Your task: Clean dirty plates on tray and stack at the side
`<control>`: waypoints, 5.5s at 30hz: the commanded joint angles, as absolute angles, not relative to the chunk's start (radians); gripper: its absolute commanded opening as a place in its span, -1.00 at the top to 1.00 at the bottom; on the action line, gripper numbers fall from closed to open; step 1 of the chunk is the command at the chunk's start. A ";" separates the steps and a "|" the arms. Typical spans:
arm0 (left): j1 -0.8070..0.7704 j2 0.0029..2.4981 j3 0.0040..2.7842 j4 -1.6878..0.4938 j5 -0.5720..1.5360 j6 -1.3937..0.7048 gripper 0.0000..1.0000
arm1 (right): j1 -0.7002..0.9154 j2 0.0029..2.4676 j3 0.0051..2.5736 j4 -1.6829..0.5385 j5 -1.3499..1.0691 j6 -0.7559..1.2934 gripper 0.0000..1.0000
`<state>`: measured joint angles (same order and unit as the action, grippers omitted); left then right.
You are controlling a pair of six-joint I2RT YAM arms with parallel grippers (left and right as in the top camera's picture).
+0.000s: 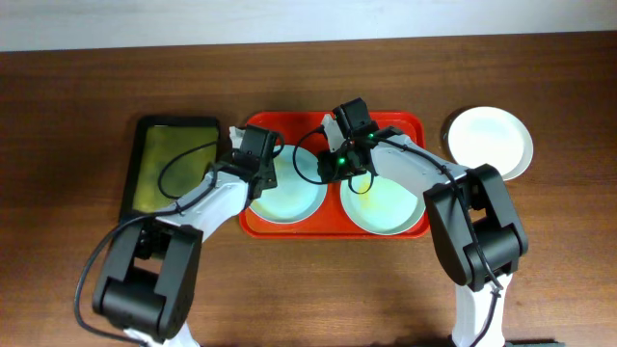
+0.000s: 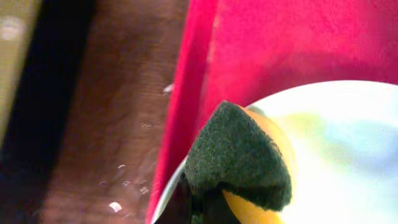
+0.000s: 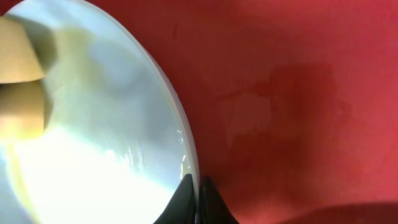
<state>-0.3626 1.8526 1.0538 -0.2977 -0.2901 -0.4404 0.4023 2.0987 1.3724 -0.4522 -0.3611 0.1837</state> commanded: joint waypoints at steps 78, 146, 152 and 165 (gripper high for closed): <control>-0.180 1.392 0.950 -0.704 -0.292 -0.485 1.00 | 0.777 1.800 1.458 -0.216 1.233 -0.657 0.92; -0.180 1.392 0.950 -0.693 -0.291 -0.484 1.00 | 0.176 2.004 1.384 -0.913 -0.046 -0.071 -0.29; -0.180 1.392 0.950 -0.693 -0.291 -0.485 1.00 | 0.176 2.004 1.384 -1.001 -0.078 0.015 0.10; -0.180 1.392 0.950 -0.693 -0.290 -0.485 1.00 | 0.178 2.004 1.304 -1.023 -0.102 0.412 0.02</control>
